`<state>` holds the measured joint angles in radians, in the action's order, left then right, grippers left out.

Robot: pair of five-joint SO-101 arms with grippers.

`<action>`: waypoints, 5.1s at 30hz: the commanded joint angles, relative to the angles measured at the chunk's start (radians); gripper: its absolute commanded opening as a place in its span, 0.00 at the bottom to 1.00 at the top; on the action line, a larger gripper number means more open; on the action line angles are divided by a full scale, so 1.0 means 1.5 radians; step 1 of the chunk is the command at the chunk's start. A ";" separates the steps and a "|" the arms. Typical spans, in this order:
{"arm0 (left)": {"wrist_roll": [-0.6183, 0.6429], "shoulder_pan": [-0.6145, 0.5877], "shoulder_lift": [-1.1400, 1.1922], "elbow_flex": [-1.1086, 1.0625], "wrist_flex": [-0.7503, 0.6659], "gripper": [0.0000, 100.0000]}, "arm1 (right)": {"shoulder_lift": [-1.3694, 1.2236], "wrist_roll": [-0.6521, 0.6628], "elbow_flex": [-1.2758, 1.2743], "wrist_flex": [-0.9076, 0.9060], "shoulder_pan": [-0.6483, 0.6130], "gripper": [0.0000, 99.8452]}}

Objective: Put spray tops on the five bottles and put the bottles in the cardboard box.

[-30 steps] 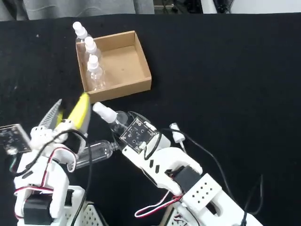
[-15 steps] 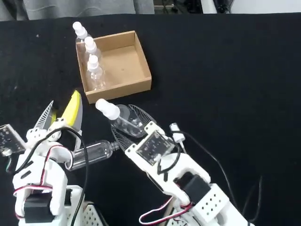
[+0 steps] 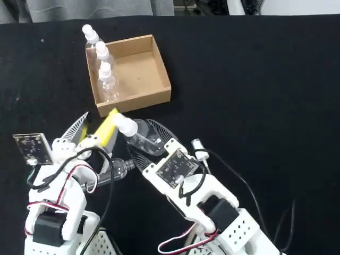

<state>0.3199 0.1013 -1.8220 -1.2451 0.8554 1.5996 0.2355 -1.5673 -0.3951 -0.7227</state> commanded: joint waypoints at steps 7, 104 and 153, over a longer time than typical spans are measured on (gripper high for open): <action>-0.086 0.110 -0.002 0.013 0.014 0.22 | 0.017 0.004 0.008 -0.007 -0.008 0.11; -0.168 -0.219 -0.001 -0.270 -0.184 0.03 | -0.080 0.006 0.311 -0.238 0.196 0.11; -0.168 -0.249 -0.001 -0.270 -0.179 0.03 | -1.168 -0.083 1.165 -0.236 0.232 0.12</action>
<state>0.0760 -0.2608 -1.8128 -1.6640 0.6022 -0.1358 0.1419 0.0729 -0.7572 -0.4005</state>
